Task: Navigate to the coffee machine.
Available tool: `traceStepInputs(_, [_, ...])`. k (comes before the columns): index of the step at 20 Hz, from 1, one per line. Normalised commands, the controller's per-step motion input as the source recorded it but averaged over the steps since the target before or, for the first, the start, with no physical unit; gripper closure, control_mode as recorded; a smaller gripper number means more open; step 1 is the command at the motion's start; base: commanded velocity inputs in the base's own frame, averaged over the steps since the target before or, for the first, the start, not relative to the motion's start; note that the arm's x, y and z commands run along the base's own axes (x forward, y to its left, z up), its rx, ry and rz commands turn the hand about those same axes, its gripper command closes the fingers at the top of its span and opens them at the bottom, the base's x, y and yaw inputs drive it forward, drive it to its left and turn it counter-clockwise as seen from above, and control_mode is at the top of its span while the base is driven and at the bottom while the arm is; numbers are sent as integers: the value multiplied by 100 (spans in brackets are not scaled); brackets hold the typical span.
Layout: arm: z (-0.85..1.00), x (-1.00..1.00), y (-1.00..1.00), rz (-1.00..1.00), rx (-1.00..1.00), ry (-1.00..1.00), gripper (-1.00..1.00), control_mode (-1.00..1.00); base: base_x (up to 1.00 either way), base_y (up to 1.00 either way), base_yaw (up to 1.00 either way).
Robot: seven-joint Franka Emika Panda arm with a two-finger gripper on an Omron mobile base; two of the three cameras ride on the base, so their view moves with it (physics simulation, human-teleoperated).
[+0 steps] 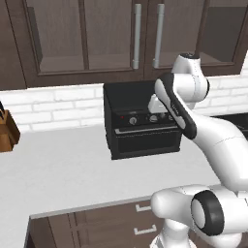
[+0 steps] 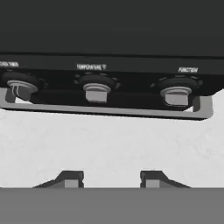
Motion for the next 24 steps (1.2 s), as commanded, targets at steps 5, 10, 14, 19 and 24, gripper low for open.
traceStepInputs(5, [0,-62,1,1,0,1,-100,-100,0,0,0])
traceStepInputs(10, [0,-98,0,0,0,-7,-100,-100,0,0,0])
traceStepInputs(14, [0,-91,4,0,0,-9,-100,-100,0,0,0])
traceStepInputs(19, [0,-81,3,0,-2,-12,-100,-100,0,0,0])
traceStepInputs(24, [0,-24,-7,0,0,-4,-100,100,-17,-24,0])
